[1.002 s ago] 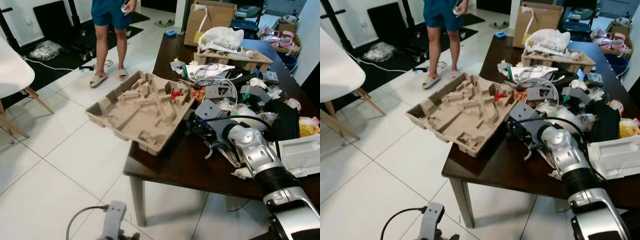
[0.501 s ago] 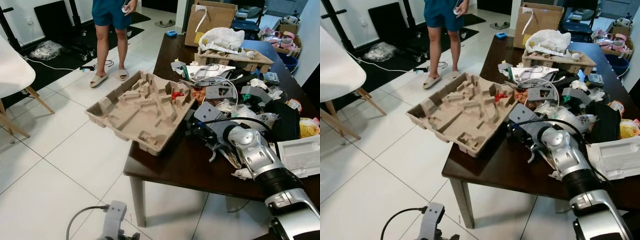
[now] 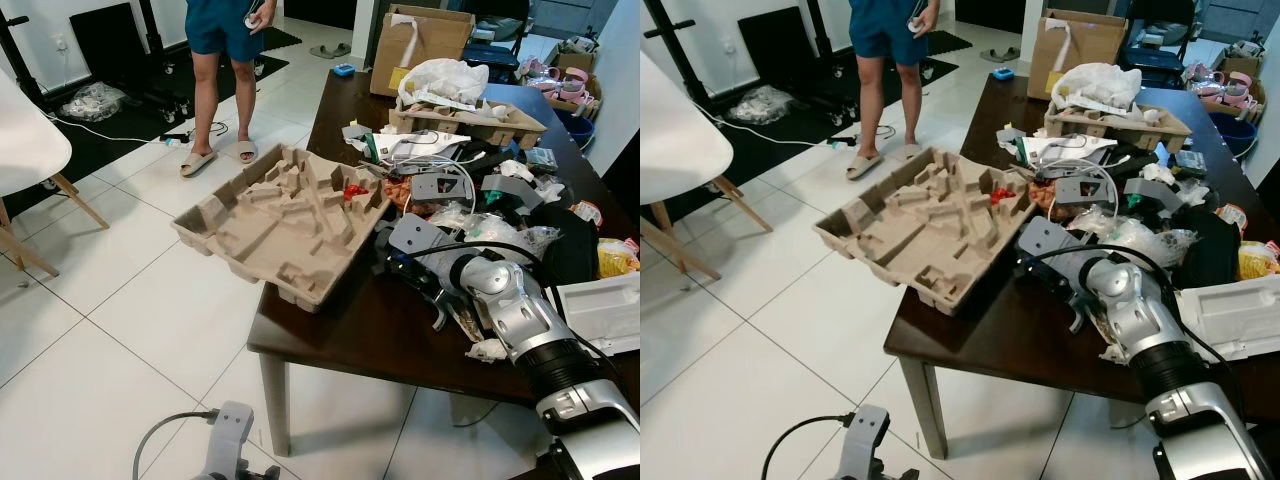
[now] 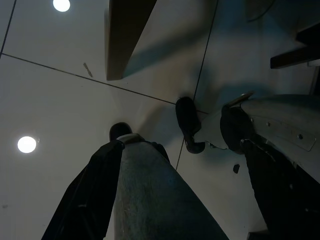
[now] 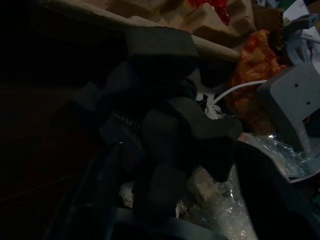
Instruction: Picking trash to rubbish bin
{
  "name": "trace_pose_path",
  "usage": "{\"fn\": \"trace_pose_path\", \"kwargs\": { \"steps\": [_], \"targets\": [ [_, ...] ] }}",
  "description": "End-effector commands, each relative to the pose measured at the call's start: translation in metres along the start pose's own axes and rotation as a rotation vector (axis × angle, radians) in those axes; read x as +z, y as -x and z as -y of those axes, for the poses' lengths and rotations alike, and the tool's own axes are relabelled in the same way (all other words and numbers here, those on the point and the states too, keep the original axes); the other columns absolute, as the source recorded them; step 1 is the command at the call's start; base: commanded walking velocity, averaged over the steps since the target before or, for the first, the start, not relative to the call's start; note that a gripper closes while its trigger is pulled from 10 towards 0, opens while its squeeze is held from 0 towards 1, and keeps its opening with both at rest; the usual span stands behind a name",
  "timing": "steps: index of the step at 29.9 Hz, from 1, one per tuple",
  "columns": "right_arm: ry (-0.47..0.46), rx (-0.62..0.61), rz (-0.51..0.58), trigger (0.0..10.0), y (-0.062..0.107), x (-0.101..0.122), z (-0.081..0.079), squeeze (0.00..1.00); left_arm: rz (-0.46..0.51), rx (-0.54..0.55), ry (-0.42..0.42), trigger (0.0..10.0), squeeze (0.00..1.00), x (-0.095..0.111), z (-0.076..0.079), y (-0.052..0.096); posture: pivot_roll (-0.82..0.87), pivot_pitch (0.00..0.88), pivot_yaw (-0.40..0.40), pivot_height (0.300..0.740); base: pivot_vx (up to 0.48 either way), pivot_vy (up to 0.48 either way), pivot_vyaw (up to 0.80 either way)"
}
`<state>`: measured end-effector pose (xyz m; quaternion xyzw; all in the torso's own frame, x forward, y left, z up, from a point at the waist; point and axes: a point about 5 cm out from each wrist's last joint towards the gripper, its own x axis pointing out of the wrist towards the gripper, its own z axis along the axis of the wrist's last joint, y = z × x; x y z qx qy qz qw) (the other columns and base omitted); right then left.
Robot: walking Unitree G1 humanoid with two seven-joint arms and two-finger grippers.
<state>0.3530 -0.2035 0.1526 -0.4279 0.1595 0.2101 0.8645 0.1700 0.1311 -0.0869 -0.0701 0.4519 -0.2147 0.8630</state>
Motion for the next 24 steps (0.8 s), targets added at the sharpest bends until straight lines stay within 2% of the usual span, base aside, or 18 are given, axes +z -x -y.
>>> {"fn": "trace_pose_path", "kwargs": {
  "steps": [1, 19, 24],
  "targets": [
    [-0.007, 0.068, -0.088, 0.0, -0.002, -0.022, -0.018, 0.0, -0.022, 0.003, 0.005, 10.0, 0.0, -0.007, 0.001, 0.001, 0.0, 0.084, -0.018, 0.74, 0.0, 0.0, 0.0],
    [-0.071, -0.018, -0.011, 0.0, -0.001, -0.013, -0.006, 0.0, -0.027, 0.009, 0.001, 10.0, 0.0, -0.008, -0.001, 0.002, 0.0, 0.091, -0.008, 0.74, 0.0, 0.0, 0.0],
    [-0.143, -0.023, 0.045, 0.0, 0.001, -0.009, 0.001, 0.0, -0.026, 0.009, 0.002, 10.0, 0.0, -0.008, -0.001, 0.002, 0.0, 0.09, -0.008, 0.74, 0.0, 0.0, 0.0]
  ]
}}
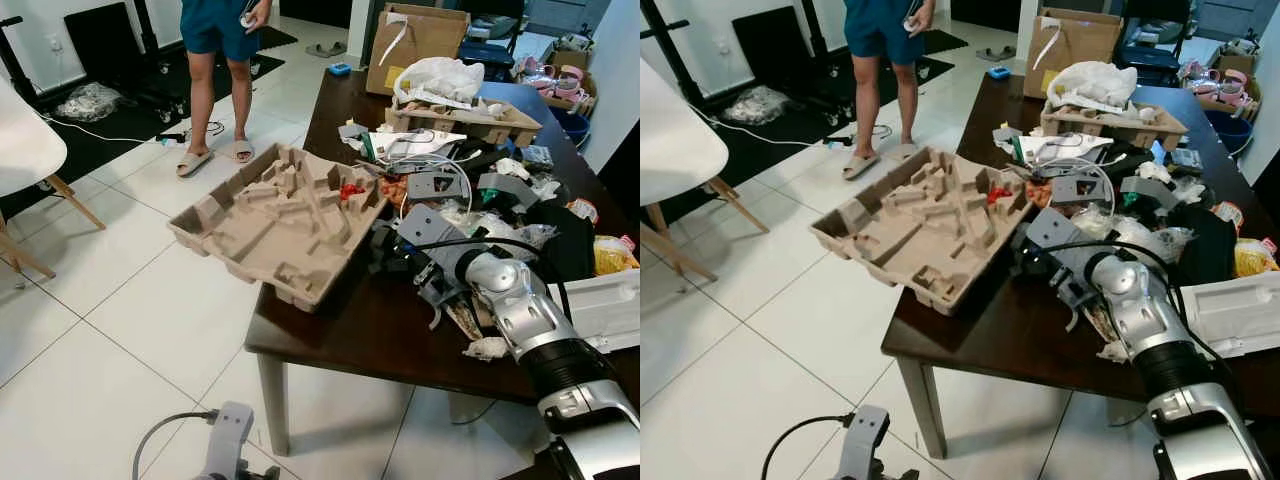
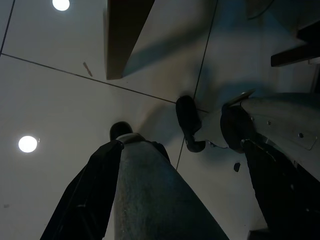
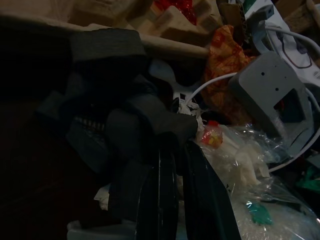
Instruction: Picking trash to rubbish bin
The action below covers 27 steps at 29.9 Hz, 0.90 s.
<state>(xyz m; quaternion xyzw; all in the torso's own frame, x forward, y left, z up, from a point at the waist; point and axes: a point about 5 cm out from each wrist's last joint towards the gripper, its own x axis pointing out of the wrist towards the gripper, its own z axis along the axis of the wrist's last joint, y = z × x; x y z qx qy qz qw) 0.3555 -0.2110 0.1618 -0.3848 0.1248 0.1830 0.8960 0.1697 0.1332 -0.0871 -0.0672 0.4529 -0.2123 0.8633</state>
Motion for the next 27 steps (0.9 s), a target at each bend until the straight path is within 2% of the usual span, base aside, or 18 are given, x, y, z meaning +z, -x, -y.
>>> {"fn": "trace_pose_path", "kwargs": {
  "steps": [1, 5, 8, 16, 21, 27],
  "targets": [
    [-0.08, 0.059, 0.0, 0.0, -0.001, -0.008, -0.008, 0.0, -0.024, 0.003, 0.005, 10.0, 0.0, -0.008, 0.0, 0.001, 0.0, 0.09, -0.008, 0.74, 0.0, 0.0, 0.0],
    [-0.153, 0.077, 0.068, 0.0, 0.001, 0.0, -0.005, 0.0, -0.024, 0.003, 0.006, 10.0, 0.0, -0.008, 0.0, 0.002, 0.0, 0.09, -0.008, 0.74, 0.0, 0.0, 0.0],
    [-0.27, 0.081, 0.184, 0.0, 0.005, 0.015, 0.002, 0.0, -0.023, 0.004, 0.006, 10.0, 0.0, -0.008, 0.0, 0.002, 0.0, 0.09, -0.008, 0.74, 0.0, 0.0, 0.0],
    [-0.377, 0.021, 0.319, 0.0, 0.009, 0.029, 0.015, 0.0, -0.02, 0.004, 0.005, 10.0, 0.0, -0.007, 0.0, 0.001, 0.0, 0.091, -0.005, 0.74, 0.0, 0.0, 0.0],
    [-0.456, -0.076, 0.447, 0.0, 0.012, 0.043, 0.026, 0.0, -0.019, 0.001, -0.001, 10.0, 0.0, -0.005, -0.001, 0.001, 0.0, 0.091, -0.001, 0.74, 0.0, 0.0, 0.0],
    [-0.514, -0.133, 0.498, 0.0, 0.014, 0.046, 0.033, 0.0, -0.019, -0.001, -0.005, 10.0, 0.0, -0.005, 0.0, 0.001, 0.0, 0.091, -0.001, 0.74, 0.0, 0.0, 0.0]
  ]
}}
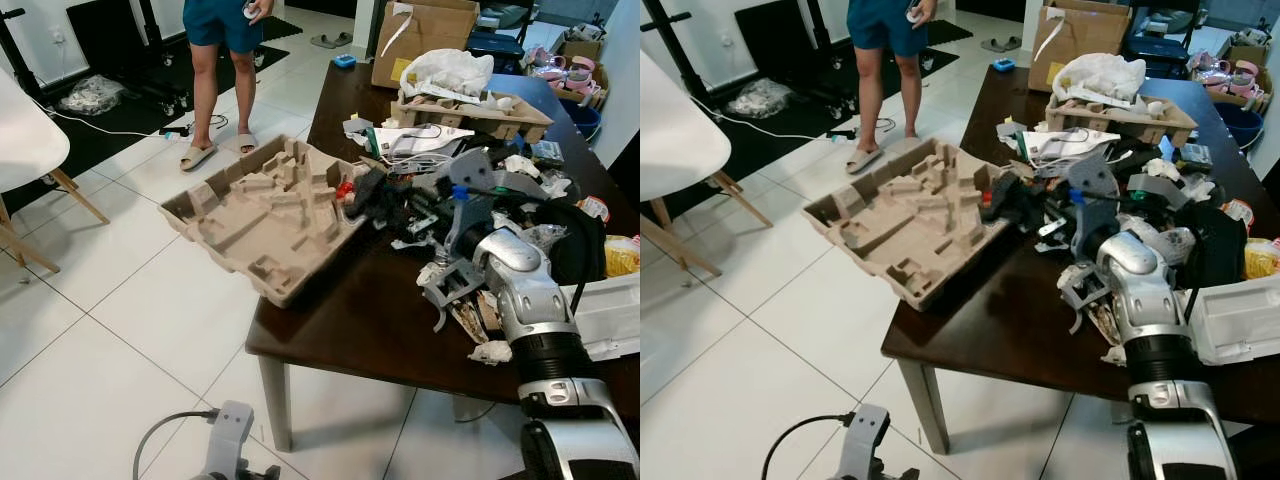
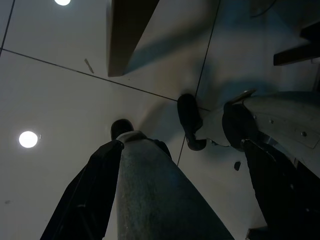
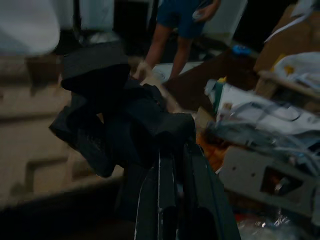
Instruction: Picking trash to rubbish bin
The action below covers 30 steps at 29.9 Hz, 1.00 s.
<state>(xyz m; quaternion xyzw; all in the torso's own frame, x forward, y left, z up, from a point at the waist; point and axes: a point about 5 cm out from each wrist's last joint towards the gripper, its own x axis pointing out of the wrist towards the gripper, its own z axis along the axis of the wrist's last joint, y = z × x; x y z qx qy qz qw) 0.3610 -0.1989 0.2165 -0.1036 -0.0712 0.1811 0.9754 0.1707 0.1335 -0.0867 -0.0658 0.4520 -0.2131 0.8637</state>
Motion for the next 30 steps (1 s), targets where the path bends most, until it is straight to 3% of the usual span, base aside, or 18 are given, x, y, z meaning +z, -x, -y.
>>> {"fn": "trace_pose_path", "kwargs": {
  "steps": [1, 2, 5, 13, 14, 15, 16, 20, 30],
  "targets": [
    [-0.066, -0.035, 0.071, 0.0, 0.0, 0.008, 0.005, 0.0, -0.021, -0.001, -0.003, 10.0, 0.0, -0.006, 0.001, 0.001, 0.0, 0.087, -0.002, 0.74, 0.0, 0.0, 0.0],
    [-0.066, -0.035, 0.071, 0.0, 0.0, 0.008, 0.005, 0.0, -0.021, -0.001, -0.003, 10.0, 0.0, -0.006, 0.001, 0.001, 0.0, 0.087, -0.002, 0.74, 0.0, 0.0, 0.0],
    [-0.279, 0.054, 0.243, 0.0, 0.003, 0.028, 0.0, 0.0, -0.021, 0.002, 0.002, 10.0, 0.0, -0.007, 0.002, 0.0, 0.0, 0.081, -0.006, 0.74, 0.0, 0.0, 0.0],
    [-0.456, 0.244, 0.418, 0.0, 0.01, 0.043, -0.022, 0.0, -0.028, 0.069, 0.04, 10.0, 0.0, -0.006, -0.005, 0.002, 0.0, 0.075, -0.008, 0.74, 0.0, 0.0, 0.0],
    [-0.482, 0.275, 0.433, 4.9, 0.011, 0.043, -0.027, 0.0, -0.037, 0.09, 0.05, 10.0, 0.0, -0.007, -0.007, 0.002, 0.0, 0.074, -0.007, 0.74, 0.0, 0.0, 0.0],
    [-0.482, 0.275, 0.433, 4.9, 0.011, 0.043, -0.027, 0.0, -0.037, 0.09, 0.05, 10.0, 0.0, -0.007, -0.007, 0.002, 0.0, 0.074, -0.007, 0.74, 0.0, 0.0, 0.0],
    [-0.495, 0.305, 0.441, 10.0, 0.012, 0.044, -0.031, 0.0, -0.046, 0.107, 0.055, 10.0, 0.0, -0.008, -0.008, 0.003, 0.0, 0.074, -0.007, 0.74, 0.0, 0.0, 0.0],
    [-0.512, 0.365, 0.43, 10.0, 0.014, 0.042, -0.043, 0.0, -0.052, 0.139, 0.092, 10.0, 0.0, -0.009, -0.012, 0.004, 0.0, 0.074, -0.007, 0.74, 0.0, 0.0, 0.0],
    [-0.533, 0.307, 0.33, 10.0, 0.006, 0.023, -0.049, 0.0, -0.05, 0.169, 0.12, 10.0, 0.0, -0.008, -0.019, 0.007, -0.01, 0.075, 0.007, 0.74, -0.229, 0.0, 0.0]
  ]
}}
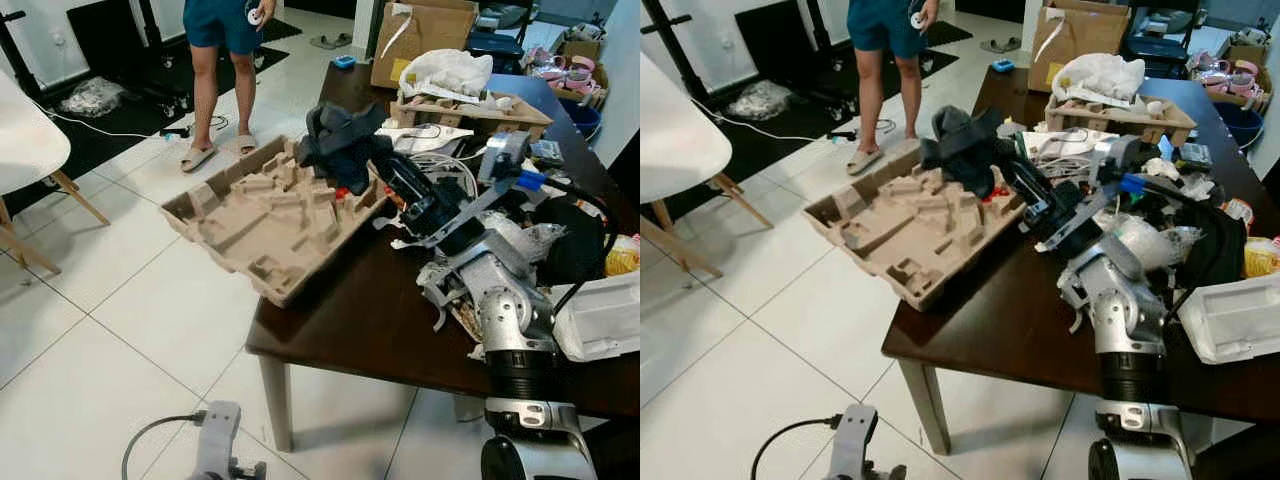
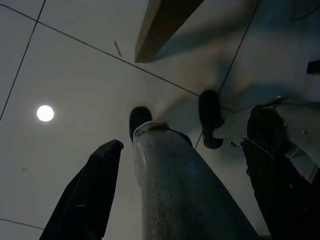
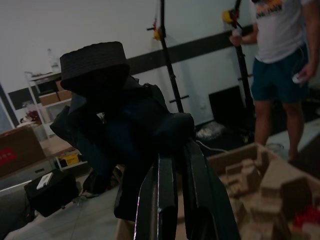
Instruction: Picking trash to rubbish bin
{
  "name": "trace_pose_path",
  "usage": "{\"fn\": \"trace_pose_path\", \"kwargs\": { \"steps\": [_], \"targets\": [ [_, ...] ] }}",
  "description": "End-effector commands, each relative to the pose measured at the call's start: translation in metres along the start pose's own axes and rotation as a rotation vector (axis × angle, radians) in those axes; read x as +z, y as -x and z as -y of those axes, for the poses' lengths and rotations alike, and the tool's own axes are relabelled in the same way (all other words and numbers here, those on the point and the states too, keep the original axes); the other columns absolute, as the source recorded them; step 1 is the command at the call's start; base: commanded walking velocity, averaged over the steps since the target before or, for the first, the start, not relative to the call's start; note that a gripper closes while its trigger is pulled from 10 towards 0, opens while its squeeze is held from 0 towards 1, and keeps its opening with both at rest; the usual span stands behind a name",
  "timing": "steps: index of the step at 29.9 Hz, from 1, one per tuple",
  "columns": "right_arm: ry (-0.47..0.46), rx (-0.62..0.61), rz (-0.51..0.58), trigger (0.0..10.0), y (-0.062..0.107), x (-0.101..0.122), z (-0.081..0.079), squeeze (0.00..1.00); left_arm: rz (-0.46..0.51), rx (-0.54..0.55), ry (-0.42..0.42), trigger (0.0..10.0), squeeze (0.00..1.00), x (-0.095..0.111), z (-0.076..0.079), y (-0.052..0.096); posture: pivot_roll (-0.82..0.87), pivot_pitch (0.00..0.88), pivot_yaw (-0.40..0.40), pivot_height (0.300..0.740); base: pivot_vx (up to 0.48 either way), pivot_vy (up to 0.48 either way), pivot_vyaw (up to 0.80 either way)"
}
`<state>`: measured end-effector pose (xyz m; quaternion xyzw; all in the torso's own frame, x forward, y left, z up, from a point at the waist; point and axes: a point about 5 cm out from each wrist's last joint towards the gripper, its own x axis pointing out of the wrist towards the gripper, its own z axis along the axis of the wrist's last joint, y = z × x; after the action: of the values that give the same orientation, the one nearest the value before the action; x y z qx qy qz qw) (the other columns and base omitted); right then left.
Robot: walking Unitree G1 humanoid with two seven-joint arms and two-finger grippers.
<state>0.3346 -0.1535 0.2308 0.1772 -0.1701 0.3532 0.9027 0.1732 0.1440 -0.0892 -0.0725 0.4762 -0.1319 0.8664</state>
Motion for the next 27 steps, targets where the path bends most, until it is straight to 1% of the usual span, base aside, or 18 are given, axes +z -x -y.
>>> {"fn": "trace_pose_path", "kwargs": {
  "steps": [1, 8, 17, 25, 27],
  "targets": [
    [-0.002, -0.006, -0.016, 10.0, 0.0, -0.004, 0.0, 0.0, -0.024, 0.031, 0.024, 10.0, 0.0, -0.007, -0.01, 0.004, -0.01, 0.075, 0.007, 0.74, -0.296, 0.0, 0.0],
    [0.01, -0.015, -0.065, 10.0, -0.001, -0.015, -0.003, 0.0, -0.021, 0.037, 0.011, 10.0, 0.0, -0.007, -0.011, 0.004, 0.0, 0.073, 0.009, 0.74, -0.325, 0.0, 0.0],
    [0.015, -0.049, -0.072, 10.0, -0.004, -0.017, -0.001, 0.0, -0.022, 0.041, 0.01, 10.0, 0.0, -0.006, -0.012, 0.004, 0.0, 0.072, 0.006, 0.74, -0.355, 0.0, 0.0],
    [0.022, -0.06, -0.082, 10.0, -0.003, -0.019, 0.0, 0.0, -0.022, 0.038, 0.013, 10.0, 0.0, -0.006, -0.011, 0.004, 0.0, 0.072, 0.008, 0.74, -0.351, 0.0, 0.0],
    [0.019, -0.06, -0.083, 10.0, -0.003, -0.02, 0.0, 0.0, -0.018, 0.038, 0.015, 10.0, 0.0, -0.006, -0.011, 0.004, 0.0, 0.073, 0.009, 0.74, -0.154, 0.0, 0.0]
  ]
}}
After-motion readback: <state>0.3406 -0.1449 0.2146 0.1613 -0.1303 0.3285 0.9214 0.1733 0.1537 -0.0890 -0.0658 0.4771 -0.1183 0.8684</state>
